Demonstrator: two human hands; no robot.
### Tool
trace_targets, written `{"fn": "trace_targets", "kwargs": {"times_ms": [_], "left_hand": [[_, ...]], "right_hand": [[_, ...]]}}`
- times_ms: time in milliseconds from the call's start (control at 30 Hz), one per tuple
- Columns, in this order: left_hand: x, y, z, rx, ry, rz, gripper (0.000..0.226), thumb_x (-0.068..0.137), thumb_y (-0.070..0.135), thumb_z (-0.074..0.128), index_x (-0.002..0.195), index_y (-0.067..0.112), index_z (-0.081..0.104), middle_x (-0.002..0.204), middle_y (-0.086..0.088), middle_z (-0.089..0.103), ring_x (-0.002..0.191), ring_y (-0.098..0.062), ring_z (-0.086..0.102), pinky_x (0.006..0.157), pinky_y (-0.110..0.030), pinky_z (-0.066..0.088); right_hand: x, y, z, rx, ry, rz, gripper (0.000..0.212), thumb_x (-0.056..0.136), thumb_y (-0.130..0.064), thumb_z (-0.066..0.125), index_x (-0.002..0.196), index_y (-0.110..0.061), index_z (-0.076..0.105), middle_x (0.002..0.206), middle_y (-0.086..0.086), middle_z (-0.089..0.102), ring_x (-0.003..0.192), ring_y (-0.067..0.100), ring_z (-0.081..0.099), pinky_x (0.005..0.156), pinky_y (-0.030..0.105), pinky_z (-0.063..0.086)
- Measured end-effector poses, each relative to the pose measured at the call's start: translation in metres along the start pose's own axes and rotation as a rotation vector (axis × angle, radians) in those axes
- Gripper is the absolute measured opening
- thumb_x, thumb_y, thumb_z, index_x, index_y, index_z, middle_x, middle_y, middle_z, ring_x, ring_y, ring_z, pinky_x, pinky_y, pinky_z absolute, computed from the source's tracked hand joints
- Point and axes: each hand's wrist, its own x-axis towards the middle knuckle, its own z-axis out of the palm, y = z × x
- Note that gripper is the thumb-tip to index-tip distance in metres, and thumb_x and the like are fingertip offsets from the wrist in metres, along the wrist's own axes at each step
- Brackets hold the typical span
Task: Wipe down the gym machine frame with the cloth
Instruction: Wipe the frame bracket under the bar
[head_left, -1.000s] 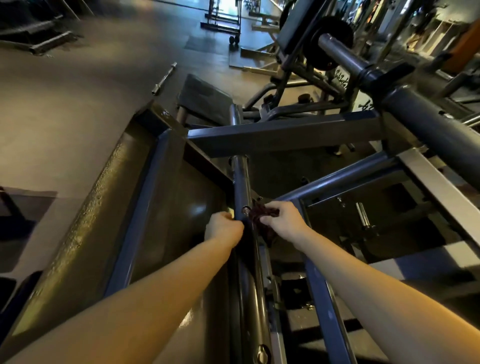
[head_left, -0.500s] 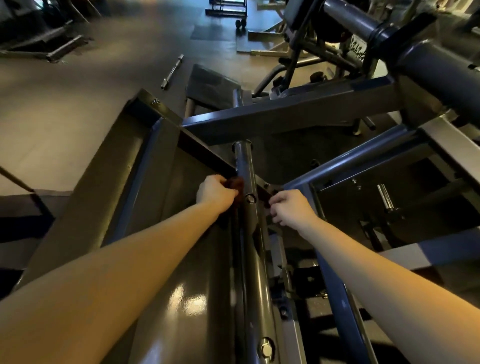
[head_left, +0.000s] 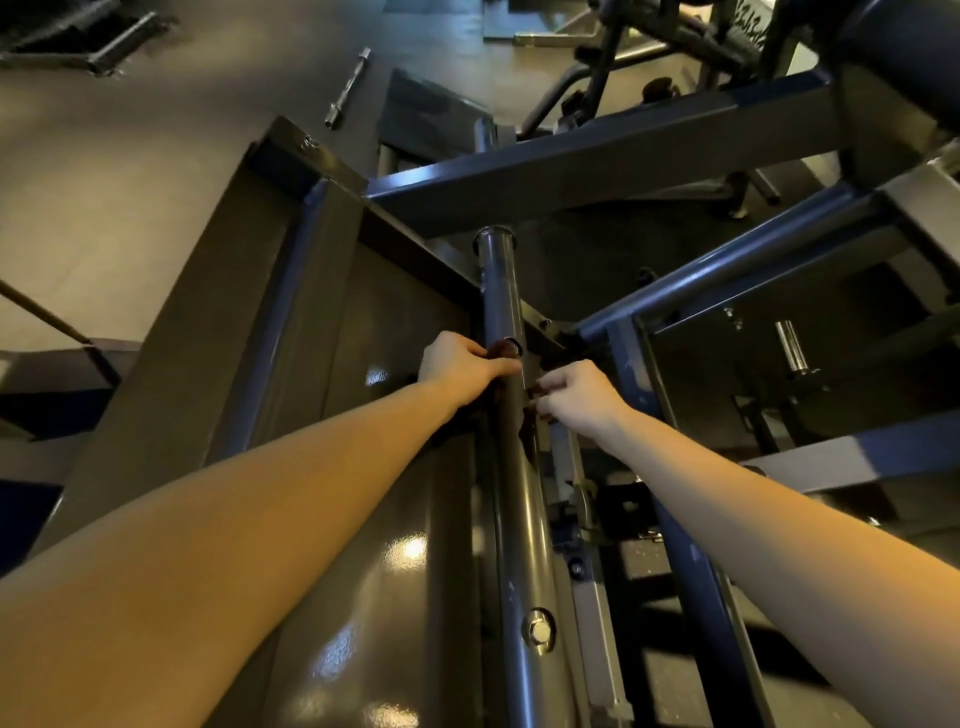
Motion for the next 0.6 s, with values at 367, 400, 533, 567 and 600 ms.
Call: {"fn": "trace_targets", "kwargs": {"times_ms": [367,400,533,567,600], "left_hand": [[-0.099,-0.027,0.019,0.447,-0.091,0.009,0.019,0.088,0.02,0.079,0.089,0.027,0.062,0.094,0.003,0.065,0.084,-0.011,0.065,0.065,-0.02,0.049],[-0.117,-0.032,0.019,0.484,-0.184,-0.023,0.022,0.086,0.02,0.08,0.085,0.027,0.059,0.093,0.004,0.065,0.082,-0.009,0.064,0.062,-0.018,0.046],[-0.154,-0.044,0.023,0.574,-0.358,-0.061,0.026,0.083,0.022,0.083,0.081,0.027,0.058,0.086,0.006,0.062,0.073,-0.004,0.059,0.058,-0.017,0.041],[-0.147,-0.042,0.021,0.56,-0.308,-0.036,0.025,0.083,0.023,0.083,0.083,0.028,0.058,0.088,0.006,0.063,0.076,-0.005,0.06,0.06,-0.018,0.044],[-0.137,-0.038,0.018,0.528,-0.238,-0.012,0.026,0.083,0.024,0.083,0.087,0.029,0.059,0.092,0.005,0.065,0.081,-0.007,0.063,0.065,-0.02,0.048]], "right_hand": [[-0.012,-0.003,0.003,-0.066,0.004,0.045,0.038,0.093,0.001,0.06,0.128,-0.012,0.069,0.135,0.004,0.062,0.127,0.019,0.055,0.108,0.039,0.048],[-0.016,-0.003,0.005,-0.053,0.014,0.04,0.039,0.093,0.0,0.062,0.13,-0.011,0.067,0.135,0.005,0.061,0.126,0.018,0.055,0.105,0.036,0.047],[-0.028,0.001,0.018,-0.013,0.036,0.028,0.055,0.093,-0.009,0.07,0.145,-0.01,0.053,0.145,0.008,0.057,0.135,0.023,0.053,0.108,0.037,0.046],[-0.03,0.004,0.021,-0.018,0.031,0.027,0.058,0.093,-0.011,0.071,0.147,-0.01,0.05,0.146,0.009,0.056,0.136,0.023,0.053,0.11,0.038,0.045],[-0.033,0.006,0.024,-0.025,0.032,0.029,0.059,0.094,-0.014,0.071,0.148,-0.01,0.049,0.145,0.011,0.057,0.134,0.023,0.055,0.11,0.038,0.046]]}}
